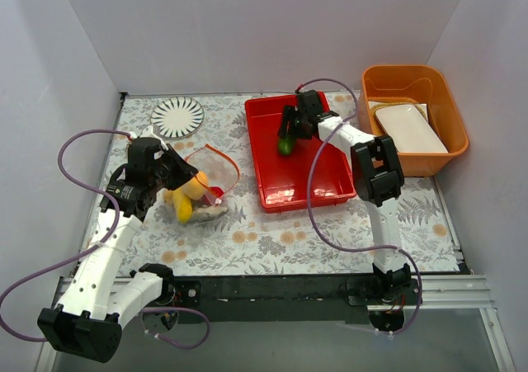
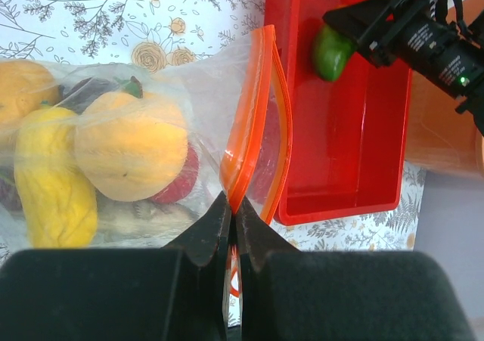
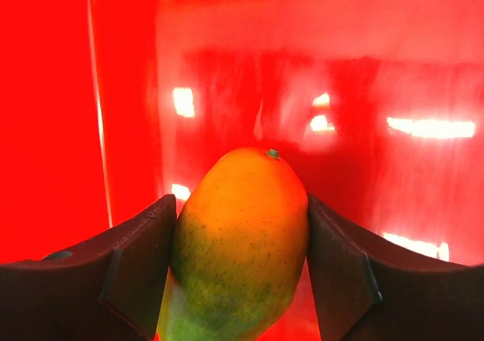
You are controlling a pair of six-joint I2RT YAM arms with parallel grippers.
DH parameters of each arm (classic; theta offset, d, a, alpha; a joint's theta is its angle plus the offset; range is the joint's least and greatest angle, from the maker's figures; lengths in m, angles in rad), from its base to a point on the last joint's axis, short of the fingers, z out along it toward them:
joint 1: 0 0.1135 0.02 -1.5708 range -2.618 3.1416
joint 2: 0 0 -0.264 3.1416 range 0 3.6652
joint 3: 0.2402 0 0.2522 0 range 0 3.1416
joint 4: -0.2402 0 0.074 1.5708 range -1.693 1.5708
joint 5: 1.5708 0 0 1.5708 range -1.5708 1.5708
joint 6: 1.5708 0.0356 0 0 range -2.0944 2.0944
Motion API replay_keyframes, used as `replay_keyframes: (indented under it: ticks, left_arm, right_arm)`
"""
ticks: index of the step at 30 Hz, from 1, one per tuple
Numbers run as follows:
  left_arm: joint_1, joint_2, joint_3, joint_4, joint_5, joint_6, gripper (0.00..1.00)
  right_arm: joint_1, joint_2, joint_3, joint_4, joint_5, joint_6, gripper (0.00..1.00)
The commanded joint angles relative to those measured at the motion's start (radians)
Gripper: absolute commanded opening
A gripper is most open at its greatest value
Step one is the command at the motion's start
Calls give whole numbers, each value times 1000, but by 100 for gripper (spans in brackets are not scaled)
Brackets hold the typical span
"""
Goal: Place the food in the zip-top bag and seal the zipper
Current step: Move the fake fruit to the bin, then pick up the fake fruit from the bin.
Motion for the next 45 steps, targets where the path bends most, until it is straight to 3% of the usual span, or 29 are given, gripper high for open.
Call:
replay_keyframes:
  ticks: [1, 5, 8, 10, 19, 23, 28, 35, 45]
  left_arm:
    - [-1, -22, -3, 17, 25, -1, 0]
    - [-1, -25, -1, 14, 26, -1, 0]
    - [1, -25, -4, 14, 28, -1, 0]
    - [-1, -22, -4, 18, 31, -1, 0]
    - [1, -5, 4, 26, 46, 7, 0]
    - [-1, -3, -3, 30, 48, 5, 0]
    - [-1, 4, 4, 30, 57, 4, 0]
    - [1, 23, 16, 37, 65, 7, 0]
    - [-1, 17, 19, 26, 57, 4, 0]
  right_arm:
    - [33, -146, -117, 6, -15, -137, 36]
    - [43, -208, -220, -36, -42, -185, 37]
    - [47, -251, -268, -44, -84, -208, 45]
    - [47, -268, -298, -44, -113, -211, 61]
    - [47, -328, -323, -100, -147, -213, 95]
    - [47, -391, -378, -91, -138, -205, 96]
    - [45, -475, -447, -111, -13, -164, 96]
    - [45, -502, -499, -108, -38, -145, 96]
    - [45, -463, -518, -74, -118, -130, 79]
